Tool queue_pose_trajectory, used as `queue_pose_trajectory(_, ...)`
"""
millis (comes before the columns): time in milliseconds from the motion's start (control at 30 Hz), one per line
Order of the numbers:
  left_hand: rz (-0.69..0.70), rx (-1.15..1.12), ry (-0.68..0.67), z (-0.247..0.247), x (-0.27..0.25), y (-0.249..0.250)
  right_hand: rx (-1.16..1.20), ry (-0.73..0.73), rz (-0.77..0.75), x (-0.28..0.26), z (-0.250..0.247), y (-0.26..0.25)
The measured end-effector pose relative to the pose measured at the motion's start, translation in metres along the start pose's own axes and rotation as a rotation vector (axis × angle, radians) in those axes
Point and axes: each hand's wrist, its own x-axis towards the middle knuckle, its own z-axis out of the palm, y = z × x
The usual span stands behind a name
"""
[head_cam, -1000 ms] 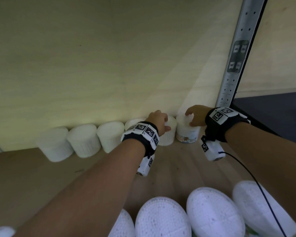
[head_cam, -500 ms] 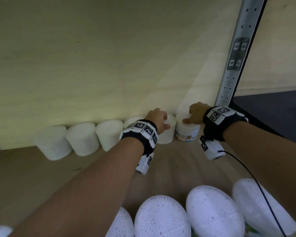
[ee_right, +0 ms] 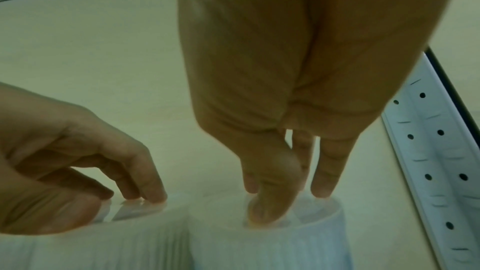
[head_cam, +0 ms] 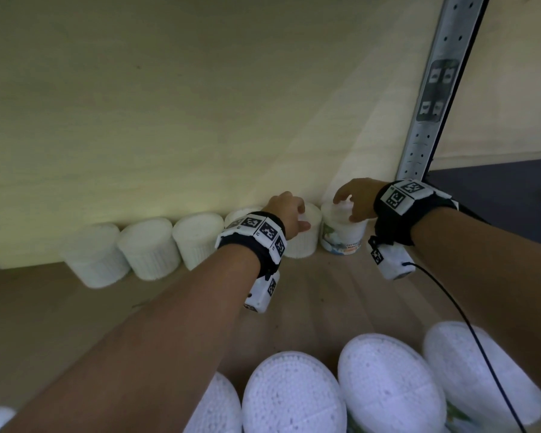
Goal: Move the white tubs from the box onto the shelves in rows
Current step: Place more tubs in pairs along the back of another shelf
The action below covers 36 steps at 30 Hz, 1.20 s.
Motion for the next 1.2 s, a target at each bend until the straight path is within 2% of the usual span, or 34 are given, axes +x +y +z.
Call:
queue_pose_trajectory(400, 0.004, -0.005, -0.027, -0.003, -0.002, 0.002, -0.009, -0.014, -0.028, 0.003, -0.002, 0.0)
queue_pose_trajectory(667, 0.09, -0.027, -0.152, -0.02, -0.003, 0.001, -0.016, -0.013, -0.021, 0.007, 0.003, -0.001)
queue_pose_trajectory(767, 0.042, -0.099, -0.051, -0.021, 0.0, 0.002, -0.015, 0.005, -0.022, 0.007, 0.003, -0.001)
queue_pose_trajectory(867, -0.066, -0.033, 0.048, -0.011, 0.004, 0.007, -0.021, 0.029, -0.022, 0.008, 0.004, -0.001)
queue_pose_trajectory(1000, -0.149, 0.093, 0.053, 0.004, 0.005, 0.012, -0.009, 0.035, -0.028, 0.01, 0.005, -0.001)
queue_pose_trajectory(1100, -0.15, 0.125, 0.05, 0.007, 0.006, 0.014, -0.004, 0.026, -0.03, 0.009, 0.004, -0.001)
queue_pose_trajectory(1200, -0.11, 0.111, -0.02, 0.0, 0.007, 0.014, 0.001, 0.03, -0.032, 0.008, 0.004, 0.0)
